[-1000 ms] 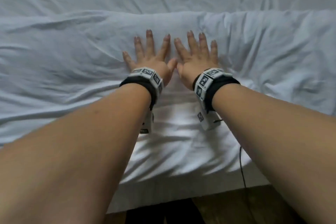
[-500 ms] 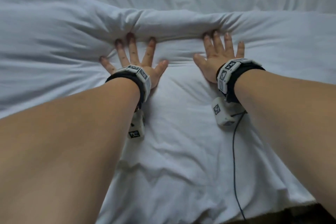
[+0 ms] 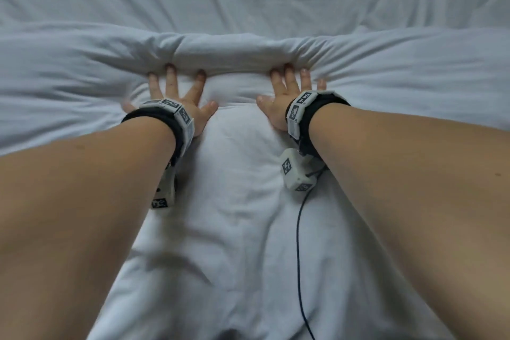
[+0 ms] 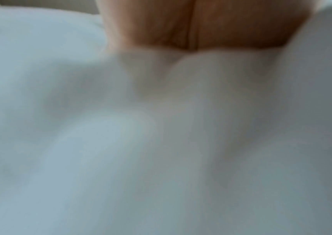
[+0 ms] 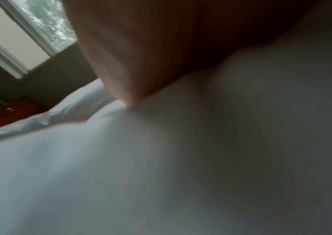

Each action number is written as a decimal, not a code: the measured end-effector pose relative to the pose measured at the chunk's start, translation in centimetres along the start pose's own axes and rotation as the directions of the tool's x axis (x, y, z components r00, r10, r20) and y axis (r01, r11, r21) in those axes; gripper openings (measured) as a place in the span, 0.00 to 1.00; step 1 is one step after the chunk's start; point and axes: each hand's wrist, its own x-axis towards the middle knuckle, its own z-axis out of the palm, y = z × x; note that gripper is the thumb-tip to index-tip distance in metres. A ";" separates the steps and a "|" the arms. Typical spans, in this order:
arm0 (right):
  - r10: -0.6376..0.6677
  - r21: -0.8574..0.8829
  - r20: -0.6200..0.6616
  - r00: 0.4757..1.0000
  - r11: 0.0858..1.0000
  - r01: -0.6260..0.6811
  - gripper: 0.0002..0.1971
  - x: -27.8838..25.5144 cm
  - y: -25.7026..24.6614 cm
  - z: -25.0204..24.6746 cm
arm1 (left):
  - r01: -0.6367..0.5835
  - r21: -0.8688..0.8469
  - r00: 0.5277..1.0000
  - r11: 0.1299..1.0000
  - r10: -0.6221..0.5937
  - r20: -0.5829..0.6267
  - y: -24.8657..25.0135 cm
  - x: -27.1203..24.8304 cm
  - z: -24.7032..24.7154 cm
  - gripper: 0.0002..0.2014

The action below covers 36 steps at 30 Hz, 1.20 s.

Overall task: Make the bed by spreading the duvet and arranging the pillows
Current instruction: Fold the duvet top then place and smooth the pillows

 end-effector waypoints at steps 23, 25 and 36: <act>0.153 -0.064 -0.114 0.982 0.985 -0.161 0.53 -1.6 43.8 1.3 | -0.053 -0.109 0.999 0.993 0.051 -0.013 45.1 -9.5 6.6 0.52; 0.159 -0.051 -0.117 0.980 0.985 -0.166 0.52 -1.3 43.5 1.5 | -0.044 -0.100 0.999 0.994 0.041 -0.028 45.3 -9.0 7.0 0.52; 0.167 -0.011 -0.113 0.979 0.986 -0.169 0.51 -1.5 42.7 1.0 | -0.047 -0.098 0.997 0.994 0.041 -0.060 45.4 -8.6 7.3 0.52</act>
